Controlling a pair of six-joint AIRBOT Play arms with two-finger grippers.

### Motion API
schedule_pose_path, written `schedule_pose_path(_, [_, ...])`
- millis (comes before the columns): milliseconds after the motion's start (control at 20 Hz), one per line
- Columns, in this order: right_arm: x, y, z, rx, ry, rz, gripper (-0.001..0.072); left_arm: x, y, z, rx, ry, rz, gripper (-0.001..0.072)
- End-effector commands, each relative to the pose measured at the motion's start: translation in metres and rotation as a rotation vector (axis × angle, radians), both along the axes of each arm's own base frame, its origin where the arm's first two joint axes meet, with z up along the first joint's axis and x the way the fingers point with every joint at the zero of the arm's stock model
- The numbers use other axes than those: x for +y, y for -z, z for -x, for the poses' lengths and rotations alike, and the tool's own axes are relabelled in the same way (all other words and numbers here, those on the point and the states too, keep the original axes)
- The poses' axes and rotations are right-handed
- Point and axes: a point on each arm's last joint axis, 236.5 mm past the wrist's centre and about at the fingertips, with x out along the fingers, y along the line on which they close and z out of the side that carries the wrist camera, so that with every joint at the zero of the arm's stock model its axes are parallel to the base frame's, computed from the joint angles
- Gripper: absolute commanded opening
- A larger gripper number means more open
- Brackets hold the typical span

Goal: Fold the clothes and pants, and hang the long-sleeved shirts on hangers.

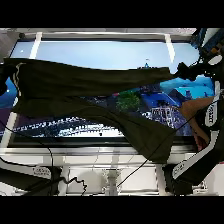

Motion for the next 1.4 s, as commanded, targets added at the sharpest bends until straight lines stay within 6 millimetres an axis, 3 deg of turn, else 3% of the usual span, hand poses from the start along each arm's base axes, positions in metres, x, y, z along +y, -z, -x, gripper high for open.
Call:
schedule_pose_path(0, [0.015, 0.024, 0.018, 0.083, -0.070, 0.039, 0.0014, 0.010, 0.011, -0.010, -0.006, -0.056, 0.016, 0.0037])
schedule_pose_path(250, [0.032, 0.021, 0.010, 0.035, -0.079, 0.086, 0.0014, -0.003, -0.014, -0.023, -0.015, -0.001, -0.090, 0.0037])
schedule_pose_path(400, [0.031, 0.020, 0.023, 0.078, -0.101, 0.101, 0.0014, -0.043, -0.012, -0.037, 0.048, 0.150, -0.243, 0.0036])
schedule_pose_path(550, [0.015, 0.013, 0.034, 0.103, -0.085, 0.181, 0.0014, -0.081, -0.019, -0.048, 0.117, 0.266, -0.492, 0.0035])
schedule_pose_path(650, [0.006, 0.010, 0.052, 0.133, -0.083, 0.224, 0.0014, -0.080, -0.027, -0.052, 0.118, 0.225, -0.589, 0.0036])
schedule_pose_path(800, [0.014, 0.020, 0.080, 0.144, -0.066, 0.213, 0.0014, -0.078, -0.025, -0.053, 0.119, 0.206, -0.594, 0.0036])
schedule_pose_path(1050, [0.017, 0.019, 0.089, 0.075, -0.020, 0.222, 0.0015, -0.079, -0.025, -0.054, 0.117, 0.207, -0.596, 0.0037])
schedule_pose_path(1100, [0.017, 0.019, 0.088, 0.072, -0.019, 0.223, 0.0059, -0.078, -0.026, -0.053, 0.117, 0.204, -0.597, 0.0046])
schedule_pose_path(1150, [0.016, 0.019, 0.087, 0.067, -0.017, 0.224, 0.0252, -0.078, -0.027, -0.053, 0.116, 0.201, -0.598, 0.0126])
schedule_pose_path(1200, [0.016, 0.019, 0.087, 0.067, -0.017, 0.224, 0.0481, -0.077, -0.028, -0.053, 0.114, 0.197, -0.601, 0.0348])
schedule_pose_path(1250, [0.017, 0.019, 0.087, 0.067, -0.016, 0.220, 0.0602, -0.076, -0.030, -0.053, 0.110, 0.189, -0.603, 0.0602])
schedule_pose_path(1300, [0.018, 0.019, 0.087, 0.069, -0.016, 0.215, 0.0605, -0.075, -0.035, -0.052, 0.103, 0.177, -0.610, 0.0648])
schedule_pose_path(1350, [0.019, 0.019, 0.088, 0.071, -0.017, 0.213, 0.0605, -0.073, -0.043, -0.051, 0.089, 0.158, -0.620, 0.0648])
